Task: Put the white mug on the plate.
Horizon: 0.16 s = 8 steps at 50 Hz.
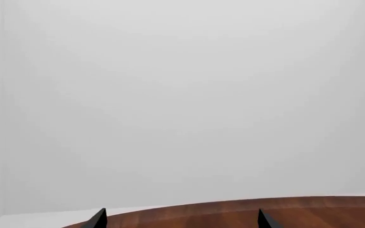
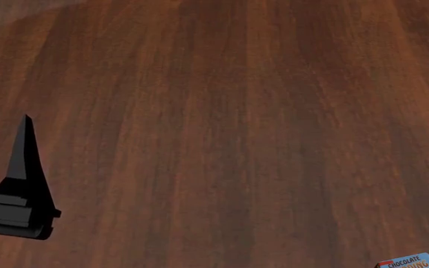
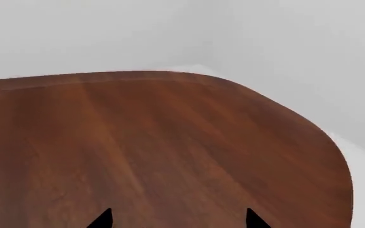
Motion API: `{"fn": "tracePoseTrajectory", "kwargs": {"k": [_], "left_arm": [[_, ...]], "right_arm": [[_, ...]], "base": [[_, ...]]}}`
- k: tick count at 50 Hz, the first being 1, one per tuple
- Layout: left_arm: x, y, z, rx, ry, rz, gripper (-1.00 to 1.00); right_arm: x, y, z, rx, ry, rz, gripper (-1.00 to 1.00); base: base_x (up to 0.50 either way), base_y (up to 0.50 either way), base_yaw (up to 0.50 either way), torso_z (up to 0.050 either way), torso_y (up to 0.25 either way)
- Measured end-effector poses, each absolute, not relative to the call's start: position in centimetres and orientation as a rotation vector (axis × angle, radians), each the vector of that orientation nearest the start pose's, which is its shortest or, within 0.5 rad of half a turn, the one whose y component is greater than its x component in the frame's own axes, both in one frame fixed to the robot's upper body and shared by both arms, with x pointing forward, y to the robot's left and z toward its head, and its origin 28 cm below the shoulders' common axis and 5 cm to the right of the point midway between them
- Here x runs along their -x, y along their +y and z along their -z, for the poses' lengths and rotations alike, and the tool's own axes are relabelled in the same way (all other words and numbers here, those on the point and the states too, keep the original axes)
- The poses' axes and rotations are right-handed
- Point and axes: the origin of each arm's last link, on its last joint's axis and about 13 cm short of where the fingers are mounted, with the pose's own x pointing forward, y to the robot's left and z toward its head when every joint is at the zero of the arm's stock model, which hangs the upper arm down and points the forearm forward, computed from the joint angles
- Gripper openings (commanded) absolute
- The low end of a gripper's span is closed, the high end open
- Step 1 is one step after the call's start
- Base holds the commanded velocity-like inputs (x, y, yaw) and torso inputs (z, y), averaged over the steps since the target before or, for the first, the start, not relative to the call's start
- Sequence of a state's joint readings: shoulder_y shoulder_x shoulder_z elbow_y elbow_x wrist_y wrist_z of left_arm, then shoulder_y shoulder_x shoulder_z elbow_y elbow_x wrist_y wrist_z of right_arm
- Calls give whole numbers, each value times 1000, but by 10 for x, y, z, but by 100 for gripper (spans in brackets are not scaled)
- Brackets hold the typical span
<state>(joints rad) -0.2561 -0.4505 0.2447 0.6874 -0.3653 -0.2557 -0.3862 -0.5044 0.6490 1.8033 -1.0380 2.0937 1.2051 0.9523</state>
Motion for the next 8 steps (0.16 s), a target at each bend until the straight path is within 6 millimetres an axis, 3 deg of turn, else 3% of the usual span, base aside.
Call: {"fn": "tracePoseTrajectory", "kwargs": {"k": [8], "left_arm": [[-212,214,-178,-16,-543,94,100]], "right_arm": [[-13,-187,-241,57,18,475,100]], "base": [[0,0,0,0,0]]}}
